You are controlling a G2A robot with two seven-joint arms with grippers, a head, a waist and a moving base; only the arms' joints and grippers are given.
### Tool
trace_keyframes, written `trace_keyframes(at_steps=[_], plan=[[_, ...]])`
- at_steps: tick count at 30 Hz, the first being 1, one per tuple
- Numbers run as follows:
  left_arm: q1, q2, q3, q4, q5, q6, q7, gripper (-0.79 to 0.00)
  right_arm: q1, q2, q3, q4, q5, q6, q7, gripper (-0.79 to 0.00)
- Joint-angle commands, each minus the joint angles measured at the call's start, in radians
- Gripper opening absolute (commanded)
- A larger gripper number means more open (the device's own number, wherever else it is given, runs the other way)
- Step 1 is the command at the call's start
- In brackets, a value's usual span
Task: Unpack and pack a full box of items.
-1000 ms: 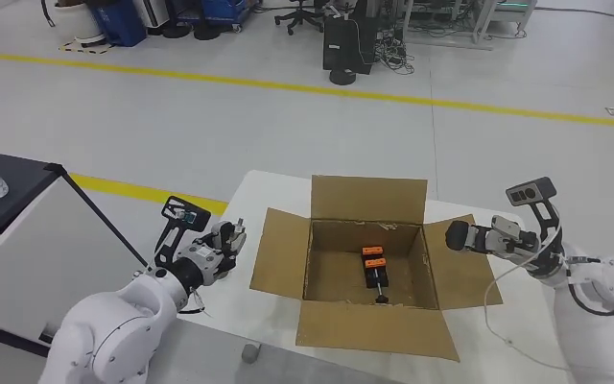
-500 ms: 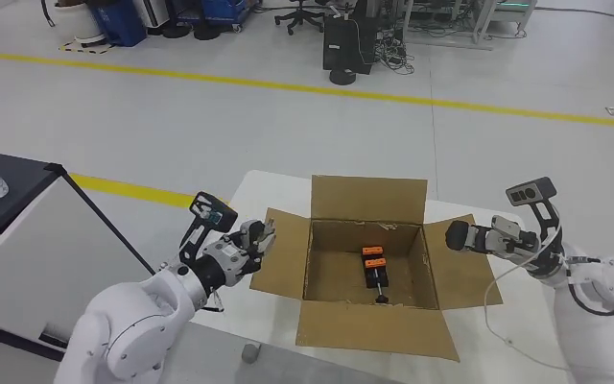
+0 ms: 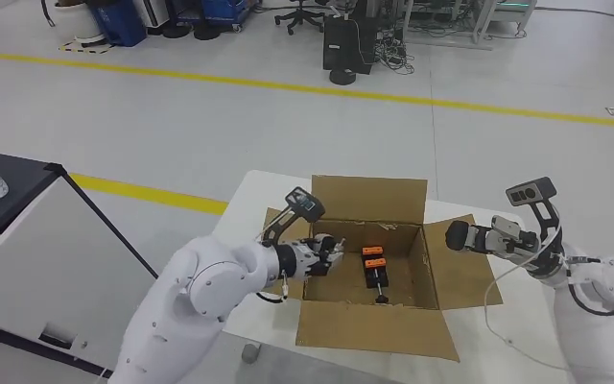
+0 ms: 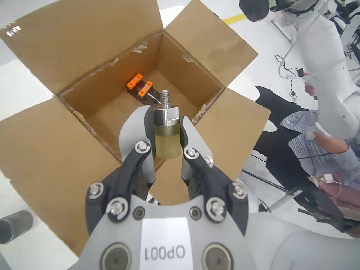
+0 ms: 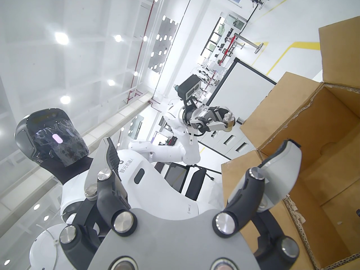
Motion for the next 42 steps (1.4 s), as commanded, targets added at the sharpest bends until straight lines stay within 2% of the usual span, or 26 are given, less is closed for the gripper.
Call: trace_keyframes(at_steps=[1,7,30,33,34,36,39,42], plan=[[-0.041,-0.01,0.039,0.066,-0.041,0.045,0.012,-0.785,0.0,0.0,0.0,0.0,0.0,0.0,0.0,0.0],[-0.111,-0.033,0.136,0.193,-0.085,0.086,0.056,-0.785,0.0,0.0,0.0,0.0,0.0,0.0,0.0,0.0],[-0.111,-0.033,0.136,0.193,-0.085,0.086,0.056,-0.785,0.0,0.0,0.0,0.0,0.0,0.0,0.0,0.0],[-0.097,-0.034,0.15,0.197,-0.075,0.099,0.084,-0.785,0.0,0.0,0.0,0.0,0.0,0.0,0.0,0.0],[-0.11,-0.033,0.154,0.197,-0.025,0.103,0.102,-0.785,0.0,0.0,0.0,0.0,0.0,0.0,0.0,0.0],[-0.101,-0.04,0.162,0.194,-0.06,0.109,0.165,-0.785,0.0,0.0,0.0,0.0,0.0,0.0,0.0,0.0],[-0.111,-0.048,0.184,0.242,-0.064,0.153,0.197,-0.785,0.0,0.0,0.0,0.0,0.0,0.0,0.0,0.0],[-0.145,-0.061,0.222,0.283,-0.045,0.247,0.186,-0.785,0.0,0.0,0.0,0.0,0.0,0.0,0.0,0.0]])
